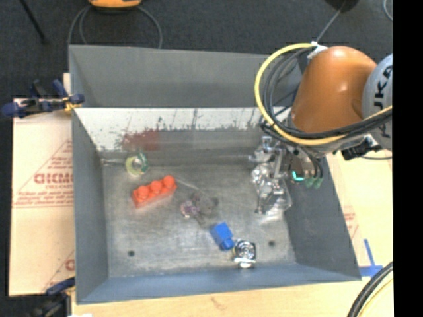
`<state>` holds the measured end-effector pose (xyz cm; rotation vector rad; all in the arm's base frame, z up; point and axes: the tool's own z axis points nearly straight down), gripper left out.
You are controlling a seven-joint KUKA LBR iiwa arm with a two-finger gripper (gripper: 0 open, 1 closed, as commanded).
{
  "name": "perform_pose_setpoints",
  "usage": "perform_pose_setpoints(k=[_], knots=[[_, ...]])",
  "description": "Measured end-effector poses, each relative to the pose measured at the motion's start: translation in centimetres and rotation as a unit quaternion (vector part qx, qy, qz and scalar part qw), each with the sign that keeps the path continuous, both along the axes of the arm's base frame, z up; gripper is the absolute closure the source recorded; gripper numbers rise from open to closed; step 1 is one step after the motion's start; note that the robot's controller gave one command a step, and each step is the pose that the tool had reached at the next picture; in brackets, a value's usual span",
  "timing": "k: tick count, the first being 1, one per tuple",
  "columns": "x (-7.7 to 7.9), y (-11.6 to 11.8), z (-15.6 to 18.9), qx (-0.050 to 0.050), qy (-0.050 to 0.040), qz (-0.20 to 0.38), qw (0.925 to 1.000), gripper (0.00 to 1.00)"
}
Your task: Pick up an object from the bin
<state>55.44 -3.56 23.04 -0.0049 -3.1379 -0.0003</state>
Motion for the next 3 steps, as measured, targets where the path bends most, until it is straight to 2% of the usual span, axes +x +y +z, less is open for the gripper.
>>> perform_pose_setpoints(k=[1,2,3], knots=[[-6.8,1.7,-15.8,0.001,-0.0074,-0.157,0.9876,0.00],[-8.0,1.7,-13.0,0.000,-0.0042,-0.244,0.9698,0.00],[-6.7,2.6,-13.0,0.001,-0.0048,-0.258,0.9661,0.00]])
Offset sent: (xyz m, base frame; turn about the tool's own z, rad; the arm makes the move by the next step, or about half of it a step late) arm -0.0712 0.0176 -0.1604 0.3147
